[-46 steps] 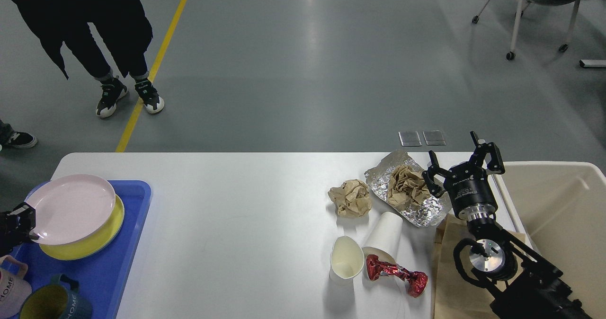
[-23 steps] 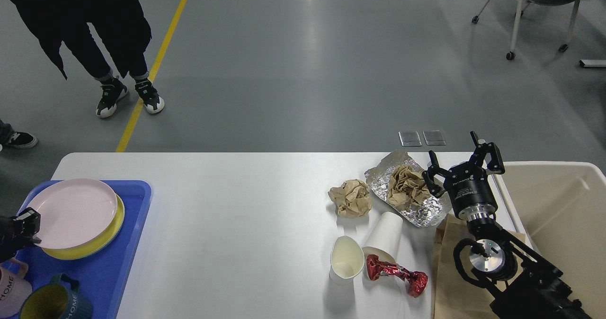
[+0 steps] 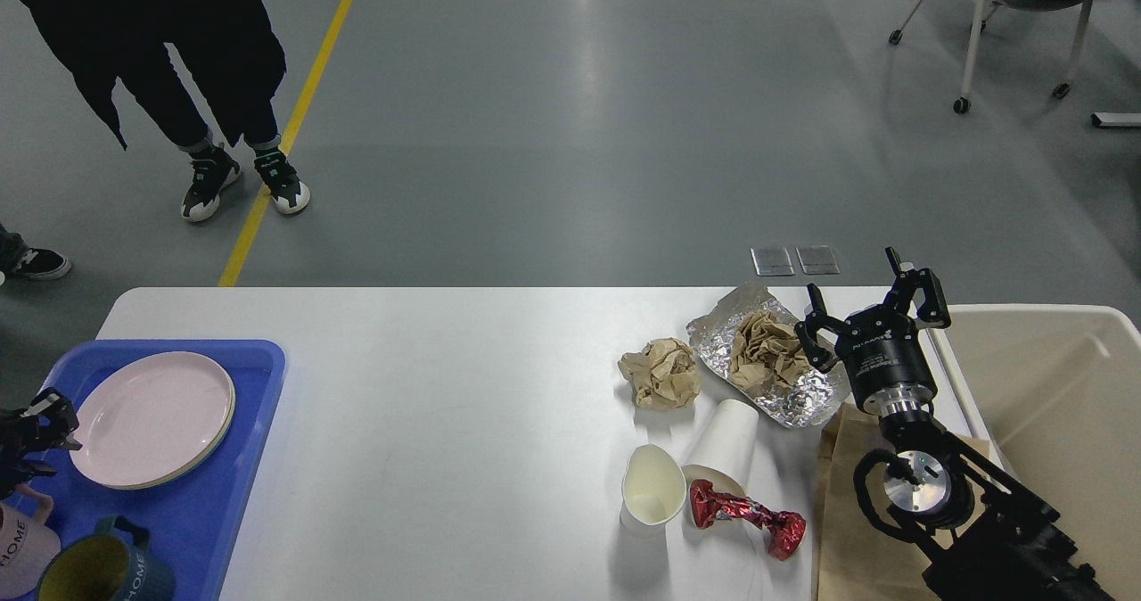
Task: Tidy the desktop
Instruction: 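Release the pink plate and withdraw the left gripper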
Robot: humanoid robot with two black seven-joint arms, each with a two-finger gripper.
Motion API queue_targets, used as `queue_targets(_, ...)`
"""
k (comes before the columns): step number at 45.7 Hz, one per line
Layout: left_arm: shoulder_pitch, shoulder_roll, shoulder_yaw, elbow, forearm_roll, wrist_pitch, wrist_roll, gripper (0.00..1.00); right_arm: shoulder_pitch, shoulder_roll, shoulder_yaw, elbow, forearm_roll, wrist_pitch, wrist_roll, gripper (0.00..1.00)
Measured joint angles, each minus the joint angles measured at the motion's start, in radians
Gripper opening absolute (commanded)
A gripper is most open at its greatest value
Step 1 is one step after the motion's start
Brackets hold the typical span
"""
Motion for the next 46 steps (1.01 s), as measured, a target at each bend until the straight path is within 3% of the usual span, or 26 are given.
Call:
queue_targets(25,-0.309,0.166,0.000,-0.020,0.004,-0.041,-0.019,0.96,0.000,0.000,0.000,-0.001,0.000,0.000,0.000,1.00)
queue_targets(35,-0.399,0.227,-0.319,-0.020,0.002,-0.078,-0.023,0.96,0.000,0.000,-0.001,-0.001,0.000,0.000,0.000,1.00)
queue_targets(43,-0.308,0.216,-0.611,-0.028,0.001,-0.240,-0.021,0.96,0.000,0.000,-0.001,-0.001,0.000,0.001,0.000,1.00)
queue_targets(46,-0.254,0.190,-0.721,-0.035,0.001,-0.250,-0.022,0.96,0.000,0.000,0.000,-0.001,0.000,0.001,0.000,1.00)
